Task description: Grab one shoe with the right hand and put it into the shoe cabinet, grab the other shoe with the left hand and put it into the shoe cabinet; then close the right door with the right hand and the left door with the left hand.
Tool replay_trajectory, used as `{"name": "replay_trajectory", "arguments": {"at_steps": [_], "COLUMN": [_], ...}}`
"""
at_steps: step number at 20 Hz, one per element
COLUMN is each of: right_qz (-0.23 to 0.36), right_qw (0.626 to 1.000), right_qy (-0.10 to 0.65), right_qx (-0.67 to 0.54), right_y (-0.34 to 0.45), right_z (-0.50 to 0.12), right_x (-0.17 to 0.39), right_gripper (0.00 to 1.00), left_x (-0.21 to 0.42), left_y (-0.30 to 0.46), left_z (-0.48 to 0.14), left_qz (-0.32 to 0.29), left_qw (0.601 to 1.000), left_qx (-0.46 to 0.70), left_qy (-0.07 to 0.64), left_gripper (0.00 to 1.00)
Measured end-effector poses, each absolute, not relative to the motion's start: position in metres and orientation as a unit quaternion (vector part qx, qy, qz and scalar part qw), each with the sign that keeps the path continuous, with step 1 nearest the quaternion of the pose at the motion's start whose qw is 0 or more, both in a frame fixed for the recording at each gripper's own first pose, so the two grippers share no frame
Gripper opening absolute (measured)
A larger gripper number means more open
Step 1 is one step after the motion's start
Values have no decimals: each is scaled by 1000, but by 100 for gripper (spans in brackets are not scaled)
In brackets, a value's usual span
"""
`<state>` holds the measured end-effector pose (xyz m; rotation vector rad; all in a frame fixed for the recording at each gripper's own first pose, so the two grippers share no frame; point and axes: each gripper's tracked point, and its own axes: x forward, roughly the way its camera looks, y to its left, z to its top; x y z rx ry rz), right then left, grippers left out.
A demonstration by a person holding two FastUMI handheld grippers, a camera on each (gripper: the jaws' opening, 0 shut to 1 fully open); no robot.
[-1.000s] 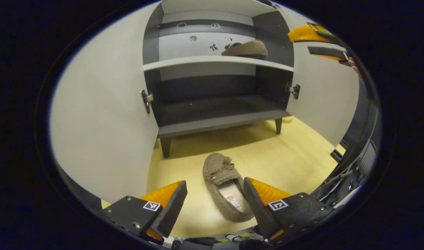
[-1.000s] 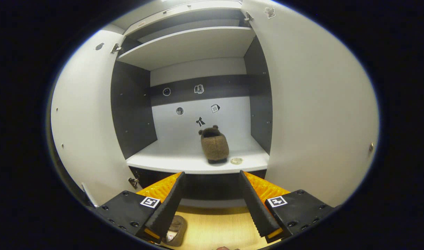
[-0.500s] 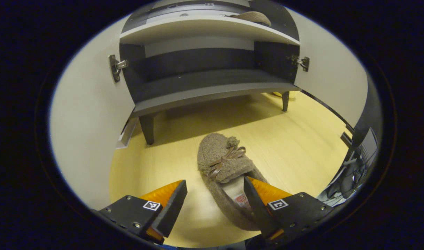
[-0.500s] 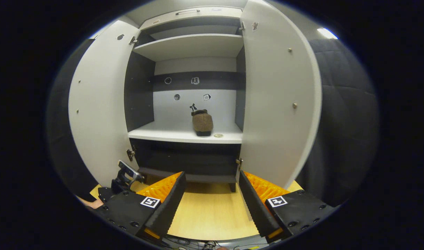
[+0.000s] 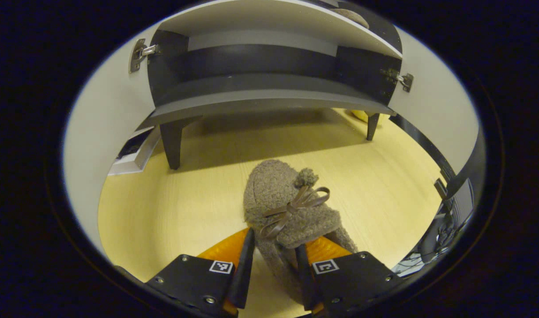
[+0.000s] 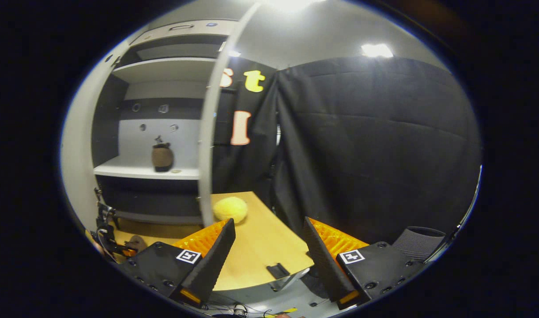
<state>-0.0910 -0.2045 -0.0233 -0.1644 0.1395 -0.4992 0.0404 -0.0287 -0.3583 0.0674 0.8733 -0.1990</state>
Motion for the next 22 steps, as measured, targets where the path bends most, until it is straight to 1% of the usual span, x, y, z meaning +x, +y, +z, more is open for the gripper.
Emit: {"name": "replay_trajectory", "arguments": {"at_steps": [1,2,3,4,5,6,7,10,12,14,18,22], "right_qz": [-271,-289,-304,-313,-315,-313,-308,-301,-307,-286,-271,-260], "right_qw": [957,952,948,946,946,947,949,951,951,958,962,965], "right_qy": [60,47,35,21,8,-3,-9,-17,-19,-9,4,-11], "right_qx": [-82,-84,-84,-81,-76,-72,-71,-71,-46,-6,16,17], "right_y": [-229,-248,-262,-274,-280,-287,-291,-304,-316,-312,-332,-344], "right_z": [-17,-5,5,15,23,30,34,33,27,10,-4,5], "right_x": [-95,-97,-95,-89,-83,-75,-67,-46,-28,-11,22,56], "right_gripper": [96,96,97,96,97,97,97,97,98,98,98,96], "left_x": [40,42,44,44,46,54,51,49,47,46,57,63], "left_y": [-23,-24,-23,-21,-20,-14,-18,-16,-14,-11,-8,9], "left_z": [-362,-361,-361,-362,-361,-367,-362,-363,-363,-359,-334,-282], "left_qz": [-81,-71,-60,-52,-45,-23,-13,1,13,34,35,31], "left_qw": [900,901,900,898,897,895,891,884,881,878,885,901], "left_qx": [40,37,38,41,45,55,48,26,8,7,-5,-18], "left_qy": [425,427,431,435,438,441,451,467,472,477,464,433], "left_gripper": [55,28,27,22,22,22,2,3,2,3,2,2]}}
